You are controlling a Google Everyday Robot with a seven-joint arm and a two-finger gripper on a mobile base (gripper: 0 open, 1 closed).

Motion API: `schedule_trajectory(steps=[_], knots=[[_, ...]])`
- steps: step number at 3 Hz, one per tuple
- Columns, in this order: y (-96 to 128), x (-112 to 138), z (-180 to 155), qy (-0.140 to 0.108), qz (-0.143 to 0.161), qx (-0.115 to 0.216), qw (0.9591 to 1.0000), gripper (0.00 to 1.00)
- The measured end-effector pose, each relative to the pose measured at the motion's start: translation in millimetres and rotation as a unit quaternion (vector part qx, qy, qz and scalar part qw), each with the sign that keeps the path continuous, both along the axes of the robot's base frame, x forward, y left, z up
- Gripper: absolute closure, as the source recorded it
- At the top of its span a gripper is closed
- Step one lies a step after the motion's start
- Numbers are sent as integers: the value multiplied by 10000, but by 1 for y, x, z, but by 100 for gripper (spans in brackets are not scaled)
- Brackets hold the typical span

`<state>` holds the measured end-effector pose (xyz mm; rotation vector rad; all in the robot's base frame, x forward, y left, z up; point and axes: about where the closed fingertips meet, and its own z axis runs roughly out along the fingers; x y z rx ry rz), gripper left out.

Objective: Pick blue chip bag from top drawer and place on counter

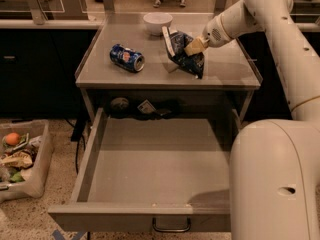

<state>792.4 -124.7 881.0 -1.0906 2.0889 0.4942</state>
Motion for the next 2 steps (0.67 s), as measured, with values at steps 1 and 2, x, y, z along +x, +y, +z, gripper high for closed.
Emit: schedule_trajectory(steps=[1,2], knots=[[-3,5,-18,-20,-79,40,10000,100],[-2,6,-20,-10,-80,45,10000,81]])
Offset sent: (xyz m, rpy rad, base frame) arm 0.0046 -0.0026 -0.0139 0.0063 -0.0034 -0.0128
